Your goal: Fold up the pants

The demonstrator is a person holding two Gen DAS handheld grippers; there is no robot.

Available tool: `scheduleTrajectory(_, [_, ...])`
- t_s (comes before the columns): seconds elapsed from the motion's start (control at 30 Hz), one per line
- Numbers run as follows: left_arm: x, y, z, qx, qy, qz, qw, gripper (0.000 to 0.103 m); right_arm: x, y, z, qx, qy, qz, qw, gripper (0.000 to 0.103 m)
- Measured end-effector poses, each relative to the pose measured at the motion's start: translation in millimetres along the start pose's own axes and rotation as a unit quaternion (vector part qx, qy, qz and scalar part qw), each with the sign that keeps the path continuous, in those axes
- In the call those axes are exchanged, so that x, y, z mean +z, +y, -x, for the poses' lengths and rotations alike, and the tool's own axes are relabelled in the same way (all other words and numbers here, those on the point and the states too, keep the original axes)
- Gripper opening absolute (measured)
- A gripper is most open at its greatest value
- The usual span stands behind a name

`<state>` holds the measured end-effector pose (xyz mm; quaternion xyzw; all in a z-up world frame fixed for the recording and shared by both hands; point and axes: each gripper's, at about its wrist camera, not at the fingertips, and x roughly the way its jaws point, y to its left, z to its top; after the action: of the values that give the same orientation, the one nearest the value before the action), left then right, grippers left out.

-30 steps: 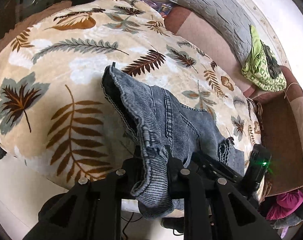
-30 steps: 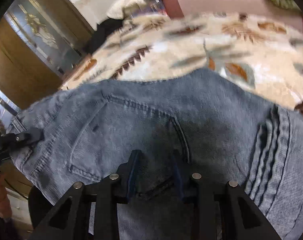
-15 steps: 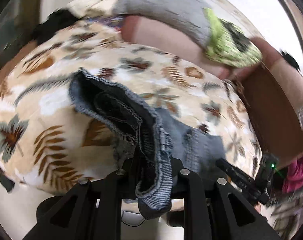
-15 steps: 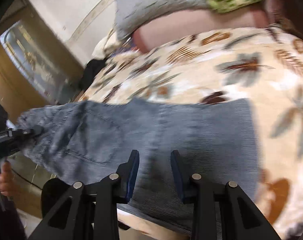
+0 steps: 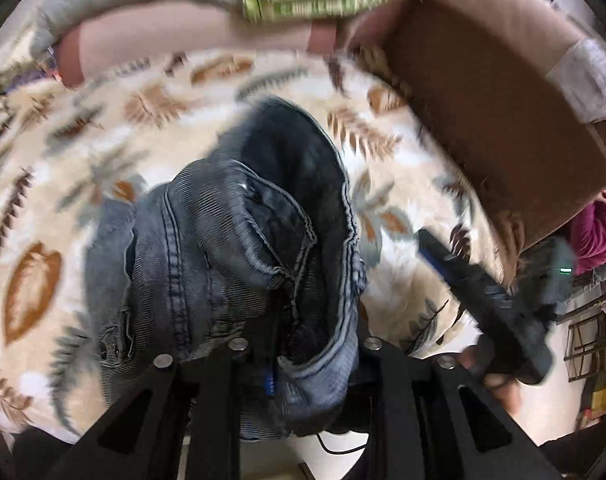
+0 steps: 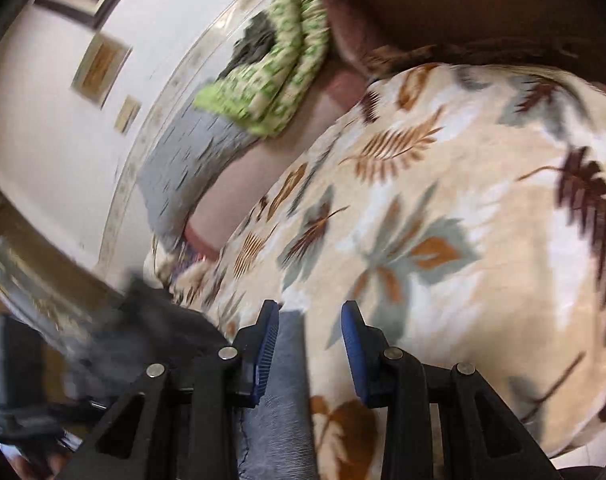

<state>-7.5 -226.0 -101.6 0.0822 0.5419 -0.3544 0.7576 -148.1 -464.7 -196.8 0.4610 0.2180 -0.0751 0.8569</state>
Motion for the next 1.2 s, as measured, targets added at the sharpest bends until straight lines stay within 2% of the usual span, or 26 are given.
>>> scheduleTrajectory(0.07, [-1.5, -1.7, -11.5, -0.006, 0.017, 0.003, 0.9998, 0.026, 4.3, -8.9, 4.8, 0.0, -0.006, -0.012, 1.0, 0.046])
scheduleTrajectory(0.13, [-2.1, 0.8, -5.5, -0.008, 0.011, 0.002, 0.9999, 0.027, 7.0, -15.1, 6.5, 0.008, -0.007, -0.025, 1.0, 0.052])
scheduleTrajectory(0.2, [0.4, 6.6, 8.7, -0.01, -0.008, 0.004, 0.9999, 0.032, 8.7, -14.6, 3.7, 0.013, -0.002, -0.027, 1.0, 0.052])
scheduleTrajectory(0.33, [5.2, 10.9, 44.3, -0.034, -0.062, 0.006, 0.9975, 0.055, 3.0, 4.0, -11.3, 0.014, 0.017, 0.003, 1.0, 0.052])
scheduleTrajectory(0.47, [15.7, 1.5, 57.8, -0.049, -0.085, -0.012, 0.9951, 0.056, -3.9, 19.5, -11.8, 0.005, 0.006, 0.042, 0.999, 0.052])
scheduleTrajectory(0.53, [14.8, 10.8, 61.0, -0.021, -0.098, -0.017, 0.9948, 0.059, -8.3, 26.2, -13.7, 0.013, 0.012, 0.058, 0.998, 0.052])
scheduleTrajectory(0.63, [11.4, 37.1, 47.8, 0.049, -0.08, -0.001, 0.9956, 0.059, -15.8, 36.1, -19.3, 0.017, 0.024, 0.082, 0.996, 0.052])
scheduleTrajectory(0.77, [-6.8, 75.8, 30.8, 0.129, -0.068, 0.022, 0.989, 0.059, -27.6, 57.3, -23.0, 0.035, 0.022, 0.124, 0.991, 0.052])
scheduleTrajectory(0.97, [-30.6, 95.4, 5.0, 0.153, -0.029, 0.015, 0.9877, 0.06, -43.8, 87.5, -41.1, 0.056, 0.039, 0.156, 0.985, 0.052])
scheduleTrajectory(1.03, [-34.3, 95.6, -0.7, 0.156, -0.019, 0.013, 0.9874, 0.063, -45.8, 90.1, -49.3, 0.074, 0.053, 0.138, 0.986, 0.052])
scheduleTrajectory(1.1, [-37.5, 95.1, -9.5, 0.159, -0.001, 0.009, 0.9872, 0.073, -44.8, 89.4, -56.5, 0.093, 0.066, 0.114, 0.987, 0.052])
scheduleTrajectory(1.2, [-42.5, 94.4, -21.1, 0.169, 0.013, 0.006, 0.9855, 0.074, -44.1, 87.3, -72.6, 0.115, 0.102, 0.082, 0.985, 0.052])
